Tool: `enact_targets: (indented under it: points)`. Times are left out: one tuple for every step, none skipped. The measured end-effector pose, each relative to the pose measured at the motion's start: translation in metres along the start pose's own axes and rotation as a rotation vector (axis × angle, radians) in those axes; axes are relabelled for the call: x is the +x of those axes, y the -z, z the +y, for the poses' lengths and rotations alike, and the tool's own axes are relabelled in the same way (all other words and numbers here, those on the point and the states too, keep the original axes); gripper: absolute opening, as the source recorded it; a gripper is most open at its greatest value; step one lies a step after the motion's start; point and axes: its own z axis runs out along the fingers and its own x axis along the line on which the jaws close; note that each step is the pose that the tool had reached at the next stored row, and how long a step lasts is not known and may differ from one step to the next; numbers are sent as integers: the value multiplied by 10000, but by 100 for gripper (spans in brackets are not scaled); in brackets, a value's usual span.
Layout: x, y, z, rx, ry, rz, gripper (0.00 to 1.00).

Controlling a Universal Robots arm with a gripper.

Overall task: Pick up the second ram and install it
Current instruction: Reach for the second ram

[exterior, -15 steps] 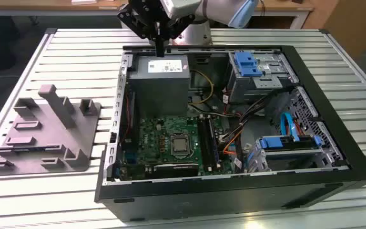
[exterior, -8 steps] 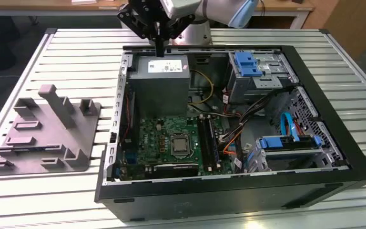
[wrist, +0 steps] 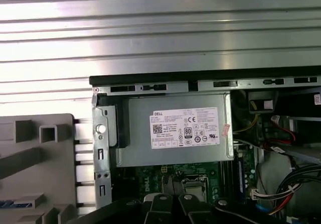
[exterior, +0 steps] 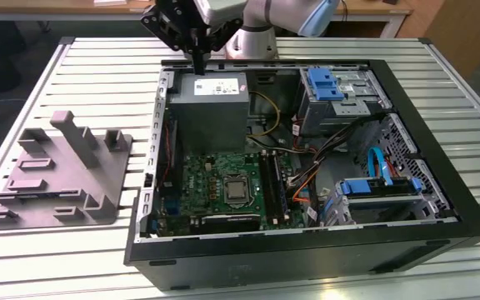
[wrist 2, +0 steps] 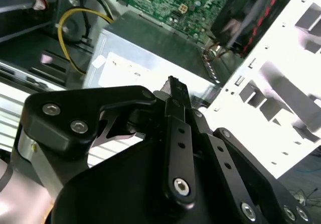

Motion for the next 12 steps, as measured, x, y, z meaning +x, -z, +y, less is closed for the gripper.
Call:
enact_targets:
  points:
    - [21, 0, -2, 0, 1, 0, 10]
    - [38, 1, -3, 0, 0, 0, 10]
    - [55, 2, -4, 1, 1, 0, 10]
    - [76, 2, -6, 0, 2, 0, 10]
    - [96, 3, -7, 0, 1, 0, 10]
    - [111, 3, -8, 0, 0, 0, 10]
    - [121, 3, -9, -1, 0, -1, 10]
    - [128, 3, -10, 0, 0, -1, 10]
    - [136, 3, -10, -1, 0, 0, 10]
    - [144, 4, -11, 0, 0, 0, 10]
    - [154, 4, -12, 0, 1, 0, 10]
    - [163, 4, -12, 0, 0, 0, 10]
